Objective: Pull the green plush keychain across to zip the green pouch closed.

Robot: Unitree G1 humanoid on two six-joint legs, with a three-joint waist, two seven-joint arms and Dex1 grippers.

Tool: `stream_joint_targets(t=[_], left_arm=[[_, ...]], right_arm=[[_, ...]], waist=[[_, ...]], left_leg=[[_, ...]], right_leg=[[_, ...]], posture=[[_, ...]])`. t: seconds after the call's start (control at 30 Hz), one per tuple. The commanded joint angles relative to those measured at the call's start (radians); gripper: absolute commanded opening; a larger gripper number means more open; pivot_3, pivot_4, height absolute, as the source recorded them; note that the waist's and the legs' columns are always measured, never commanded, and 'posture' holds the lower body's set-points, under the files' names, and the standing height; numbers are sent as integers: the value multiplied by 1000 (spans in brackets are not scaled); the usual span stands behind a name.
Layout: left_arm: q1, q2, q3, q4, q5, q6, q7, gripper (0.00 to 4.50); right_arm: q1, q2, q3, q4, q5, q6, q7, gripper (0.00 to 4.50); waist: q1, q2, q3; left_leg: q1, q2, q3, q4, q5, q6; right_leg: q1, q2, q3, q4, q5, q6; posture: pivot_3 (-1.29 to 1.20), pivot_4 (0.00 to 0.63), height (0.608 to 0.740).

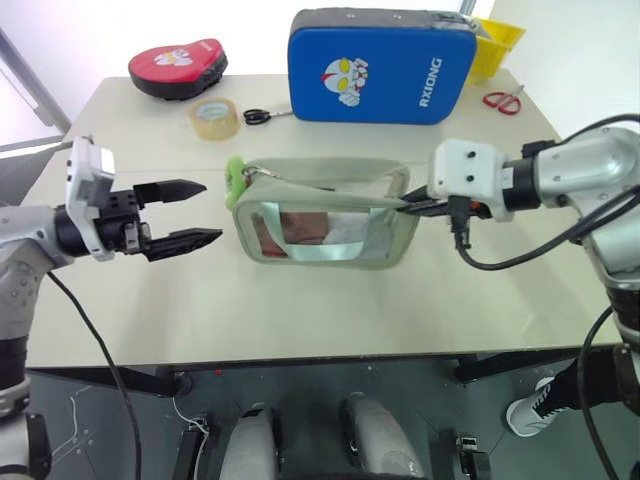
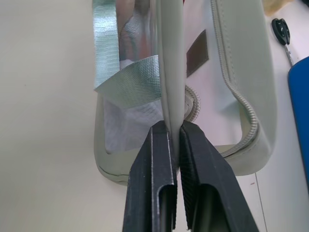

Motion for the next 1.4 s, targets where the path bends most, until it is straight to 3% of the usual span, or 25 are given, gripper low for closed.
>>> stream_joint_targets(t=[0.03,0.63,0.73,0.97,1.2,1.4], left_arm=[[-52,-8,13,42,30,-35,40,4500],[-331,-219,-138,482,217,-99,124,4500],[-346,-247,-152,520,239,-100,139,3610],[-366,-260,-142,534,245,-95,136,53],[-322,-195,-128,407,223,-81,78,53],[-371,-173,-88,254,121,11,67,53]], right_arm=[[7,7,-15,-3,-3,-29,-20,67],[24,14,-6,20,-32,-80,-50,67],[29,10,-9,12,-30,-77,-50,0],[29,9,-11,10,-32,-64,-55,0],[26,9,-10,13,-35,-56,-62,0],[23,12,-5,19,-39,-53,-63,0]], waist=[[0,0,0],[-1,0,0],[0,0,0],[0,0,0],[-1,0,0],[3,0,0]], left_leg=[[0,0,0,0,0,0],[1,0,0,1,0,0],[1,0,0,1,0,0],[1,0,-1,1,0,0],[1,0,-1,1,0,0],[1,0,-1,1,0,-1]], right_leg=[[0,0,0,0,0,0],[1,0,-1,0,0,0],[2,0,-1,0,0,0],[2,0,-1,0,0,0],[2,0,-1,0,0,0],[2,0,-1,1,0,0]], posture=[[0,150,737],[0,150,737],[0,150,737],[0,150,737],[0,150,737],[0,150,737]])
